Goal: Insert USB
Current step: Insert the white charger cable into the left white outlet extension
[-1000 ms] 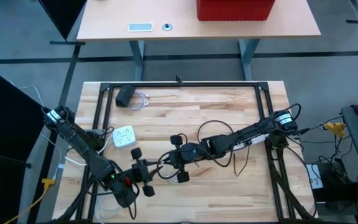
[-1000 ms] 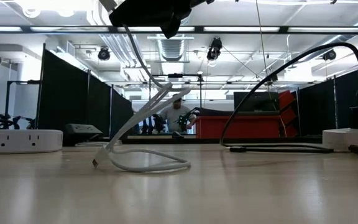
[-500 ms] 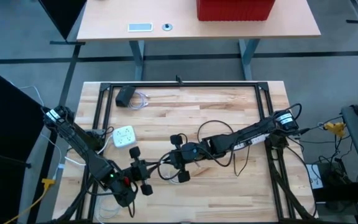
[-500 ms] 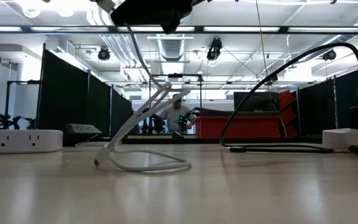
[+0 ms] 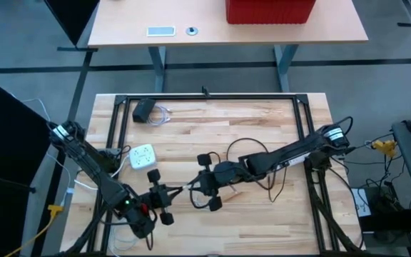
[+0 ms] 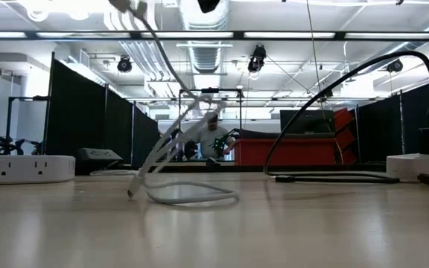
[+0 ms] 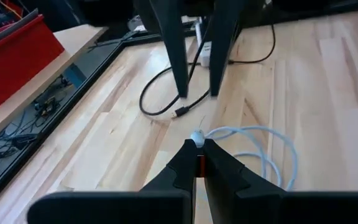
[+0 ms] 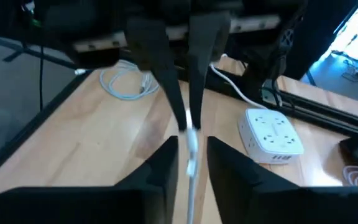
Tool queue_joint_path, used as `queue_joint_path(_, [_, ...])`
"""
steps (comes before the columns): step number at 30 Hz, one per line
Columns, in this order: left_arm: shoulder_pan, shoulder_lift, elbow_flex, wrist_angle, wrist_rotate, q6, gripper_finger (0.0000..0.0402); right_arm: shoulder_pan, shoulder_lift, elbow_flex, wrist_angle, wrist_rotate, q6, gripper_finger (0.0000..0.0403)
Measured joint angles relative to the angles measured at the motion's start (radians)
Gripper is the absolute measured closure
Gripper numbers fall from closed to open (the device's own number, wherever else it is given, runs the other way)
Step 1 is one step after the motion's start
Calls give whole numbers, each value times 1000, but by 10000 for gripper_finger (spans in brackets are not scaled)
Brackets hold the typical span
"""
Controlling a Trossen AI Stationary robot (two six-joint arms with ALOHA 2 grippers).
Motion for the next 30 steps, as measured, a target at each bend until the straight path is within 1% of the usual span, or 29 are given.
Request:
queue_joint_path(4, [-51, -20, 0, 9, -91, 6, 396, -2, -4, -24, -2, -21, 32, 295])
queue_joint_path(5, [-69, -25, 0, 13, -121, 9, 396, -2, -4, -40, 23, -27, 34, 287])
queue_joint_path(8, [-124, -37, 0, 23, -210, 11, 396, 3, -4, -124, 233, -39, 26, 269])
queue_joint_path(12, [-176, -38, 0, 33, -296, 12, 396, 3, -3, -237, 617, -51, 13, 260])
queue_joint_path(14, [-183, -39, 0, 42, -314, 13, 396, 0, 5, -273, 780, -49, 7, 259])
queue_joint_path(16, [-181, -39, 0, 54, -314, 18, 396, -1, 24, -288, 872, -59, 4, 261])
queue_joint_path(18, [-170, -39, 0, 86, -314, 46, 396, 0, 43, -283, 874, -78, -8, 265])
queue_joint_path(21, [-155, -37, 0, 151, -304, 108, 396, 0, 70, -239, 847, -89, -11, 274])
queue_joint_path(23, [-149, -37, 0, 202, -276, 157, 396, -2, 82, -223, 846, -105, -13, 279])
queue_joint_path(25, [-147, -37, 0, 245, -255, 198, 396, -2, 88, -216, 845, -106, -28, 285])
queue_joint_path(30, [-147, -37, 0, 312, -253, 266, 396, -3, 93, -202, 850, -108, -38, 297])
